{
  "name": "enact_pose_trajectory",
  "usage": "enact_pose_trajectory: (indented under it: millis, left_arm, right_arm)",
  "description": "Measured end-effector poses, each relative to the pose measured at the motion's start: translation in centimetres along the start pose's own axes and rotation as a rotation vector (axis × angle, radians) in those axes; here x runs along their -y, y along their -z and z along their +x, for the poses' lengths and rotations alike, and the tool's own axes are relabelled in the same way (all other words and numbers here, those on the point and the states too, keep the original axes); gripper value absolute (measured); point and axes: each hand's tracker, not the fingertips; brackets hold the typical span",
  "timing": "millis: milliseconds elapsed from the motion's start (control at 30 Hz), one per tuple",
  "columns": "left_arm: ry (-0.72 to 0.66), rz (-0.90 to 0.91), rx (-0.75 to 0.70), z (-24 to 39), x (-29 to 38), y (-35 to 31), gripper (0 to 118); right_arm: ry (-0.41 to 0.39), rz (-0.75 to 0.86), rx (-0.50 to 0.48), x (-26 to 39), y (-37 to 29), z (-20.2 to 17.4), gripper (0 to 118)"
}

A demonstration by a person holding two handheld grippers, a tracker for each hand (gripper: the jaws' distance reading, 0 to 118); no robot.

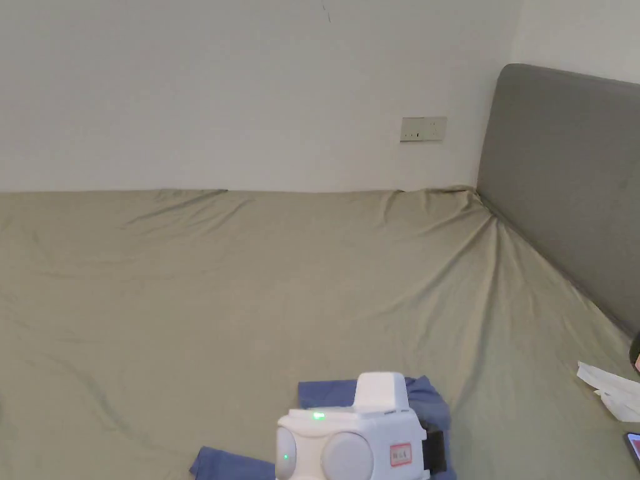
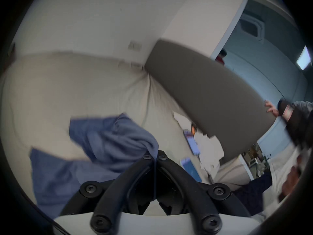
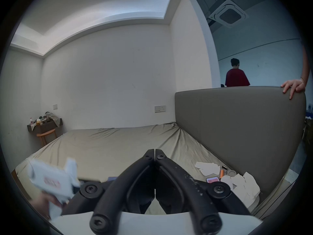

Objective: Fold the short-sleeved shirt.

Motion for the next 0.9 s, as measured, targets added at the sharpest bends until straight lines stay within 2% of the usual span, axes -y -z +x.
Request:
enact_pose_trajectory:
  millis: [100, 200, 300, 367, 467, 533, 567, 600, 633, 700, 733, 800, 900]
  left_arm:
    - [0.025, -0.094, -0.1, -0.2, 4.1, 3.1, 0]
    - [-0.001, -0.176, -0.139, -0.9, 7.1, 4.8, 0]
    - [0.032, -0.278, -0.202, -1.4, 9.3, 6.5, 0]
    - [0.03, -0.293, -0.22, -2.0, 10.6, 7.0, 0]
    - [-0.083, -0.272, -0.197, -2.8, 10.8, 7.0, 0]
    - [-0.059, -0.292, -0.202, -2.7, 10.2, 7.1, 1]
    - [-0.038, -0.301, -0.197, -2.6, 10.0, 7.0, 6]
    - [-0.01, -0.294, -0.175, -2.7, 9.7, 6.6, 24]
    - [-0.018, -0.269, -0.13, -2.8, 9.2, 5.6, 51]
    - [-0.079, -0.239, -0.08, -3.2, 7.6, 2.3, 118]
    - [-0.097, -0.133, -0.082, -3.3, 7.1, -0.3, 118]
    - [-0.047, 0.136, -0.162, -3.8, 5.1, -7.2, 111]
    - [-0.036, 0.407, -0.342, -4.7, 3.6, -17.4, 118]
  right_arm:
    - [-0.004, -0.013, 0.008, 0.2, -0.1, 0.0, 0]
    - [-0.002, -0.026, -0.007, 0.7, 0.0, -0.1, 0]
    - [0.0, -0.034, -0.019, 1.2, 0.3, -0.2, 0]
    - [0.002, -0.038, -0.031, 1.3, 0.2, -0.4, 0]
    - [-0.004, -0.038, -0.039, 1.3, 0.0, -0.6, 0]
    - [-0.003, -0.036, -0.041, 1.2, -0.1, -0.6, 0]
    - [-0.004, -0.036, -0.042, 1.2, -0.2, -0.7, 0]
    - [-0.005, -0.036, -0.042, 1.1, -0.2, -0.8, 0]
    - [-0.004, -0.034, -0.044, 1.1, -0.4, -0.7, 0]
    - [-0.006, -0.027, -0.046, 0.9, -0.8, -0.7, 0]
    - [-0.007, -0.02, -0.043, 0.9, -0.9, -0.7, 0]
    - [-0.005, -0.011, -0.035, 0.8, -1.1, -0.7, 0]
    - [0.006, -0.011, -0.046, 0.9, -1.1, -0.9, 0]
